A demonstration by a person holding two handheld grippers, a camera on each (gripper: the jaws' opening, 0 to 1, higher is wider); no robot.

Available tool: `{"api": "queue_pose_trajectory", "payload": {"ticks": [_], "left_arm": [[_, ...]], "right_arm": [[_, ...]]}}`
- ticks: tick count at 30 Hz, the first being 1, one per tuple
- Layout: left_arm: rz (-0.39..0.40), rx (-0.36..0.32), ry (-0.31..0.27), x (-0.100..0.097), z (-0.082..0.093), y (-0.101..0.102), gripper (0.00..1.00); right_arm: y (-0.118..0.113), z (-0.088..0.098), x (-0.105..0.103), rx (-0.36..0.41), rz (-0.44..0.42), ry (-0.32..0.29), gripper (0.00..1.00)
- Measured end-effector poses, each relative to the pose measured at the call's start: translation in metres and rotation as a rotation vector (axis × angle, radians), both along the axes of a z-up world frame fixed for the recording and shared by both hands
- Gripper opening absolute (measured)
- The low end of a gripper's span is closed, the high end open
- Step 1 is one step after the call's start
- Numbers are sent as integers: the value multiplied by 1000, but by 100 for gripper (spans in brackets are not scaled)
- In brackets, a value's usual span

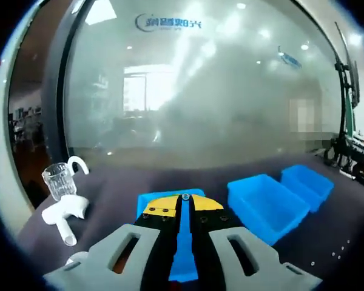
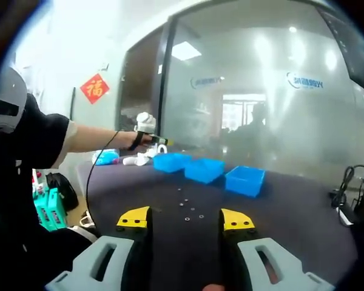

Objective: Sort the screws, nuts, and washers into the corresponding bins

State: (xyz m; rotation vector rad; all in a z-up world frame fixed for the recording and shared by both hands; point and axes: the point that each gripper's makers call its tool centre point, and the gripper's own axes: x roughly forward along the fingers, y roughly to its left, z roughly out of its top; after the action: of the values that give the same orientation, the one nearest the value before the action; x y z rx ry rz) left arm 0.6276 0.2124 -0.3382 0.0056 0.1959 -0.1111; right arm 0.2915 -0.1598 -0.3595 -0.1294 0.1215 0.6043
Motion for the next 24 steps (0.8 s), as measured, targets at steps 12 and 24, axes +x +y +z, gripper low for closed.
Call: {"api": "queue_pose_trajectory", "payload": {"ticks": [12, 24], "left_arm": [[-61, -74, -7, -14, 6, -14, 24], [-268, -76, -102, -71, 20, -66, 38]], "right_arm": [[8, 3, -3, 3, 12, -4, 39], [5, 13, 4, 16, 1, -27, 39]]}}
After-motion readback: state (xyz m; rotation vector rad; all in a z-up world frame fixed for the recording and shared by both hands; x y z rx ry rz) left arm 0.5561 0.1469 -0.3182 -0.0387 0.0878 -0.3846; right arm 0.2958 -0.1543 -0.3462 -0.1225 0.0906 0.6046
